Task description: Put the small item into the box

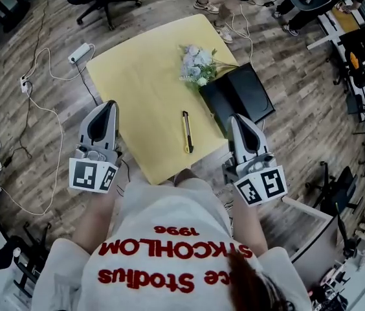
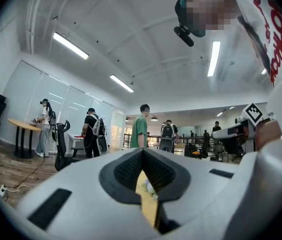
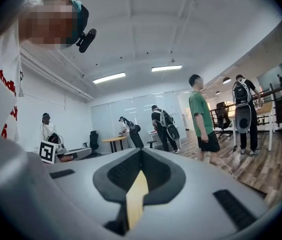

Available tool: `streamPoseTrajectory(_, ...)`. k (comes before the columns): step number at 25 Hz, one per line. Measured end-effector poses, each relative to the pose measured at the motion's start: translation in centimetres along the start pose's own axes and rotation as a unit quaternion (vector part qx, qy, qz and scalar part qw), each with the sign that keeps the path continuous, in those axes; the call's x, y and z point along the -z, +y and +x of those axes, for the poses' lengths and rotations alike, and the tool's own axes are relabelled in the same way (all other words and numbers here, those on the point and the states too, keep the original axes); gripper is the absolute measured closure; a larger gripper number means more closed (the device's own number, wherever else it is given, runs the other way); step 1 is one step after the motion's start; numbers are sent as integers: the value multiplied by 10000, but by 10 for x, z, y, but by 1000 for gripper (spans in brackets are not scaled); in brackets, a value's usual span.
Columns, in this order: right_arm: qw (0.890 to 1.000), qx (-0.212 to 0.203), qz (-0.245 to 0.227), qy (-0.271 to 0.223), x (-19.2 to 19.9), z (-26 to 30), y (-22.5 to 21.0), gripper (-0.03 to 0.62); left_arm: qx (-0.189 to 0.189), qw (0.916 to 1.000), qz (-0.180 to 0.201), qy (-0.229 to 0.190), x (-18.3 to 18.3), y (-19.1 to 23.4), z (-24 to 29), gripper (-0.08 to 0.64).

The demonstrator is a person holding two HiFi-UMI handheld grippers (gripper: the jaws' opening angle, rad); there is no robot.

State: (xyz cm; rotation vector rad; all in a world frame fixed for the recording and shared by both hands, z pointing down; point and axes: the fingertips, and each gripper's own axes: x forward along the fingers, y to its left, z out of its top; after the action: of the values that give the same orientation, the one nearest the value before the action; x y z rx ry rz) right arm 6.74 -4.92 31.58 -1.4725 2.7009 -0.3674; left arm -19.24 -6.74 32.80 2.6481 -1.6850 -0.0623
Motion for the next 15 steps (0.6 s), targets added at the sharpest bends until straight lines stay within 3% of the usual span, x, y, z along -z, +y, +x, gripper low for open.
streamPoseTrajectory(15, 9969, -763, -101, 146, -9, 44, -12, 586, -838, 9965, 32, 18, 4, -4, -8, 554)
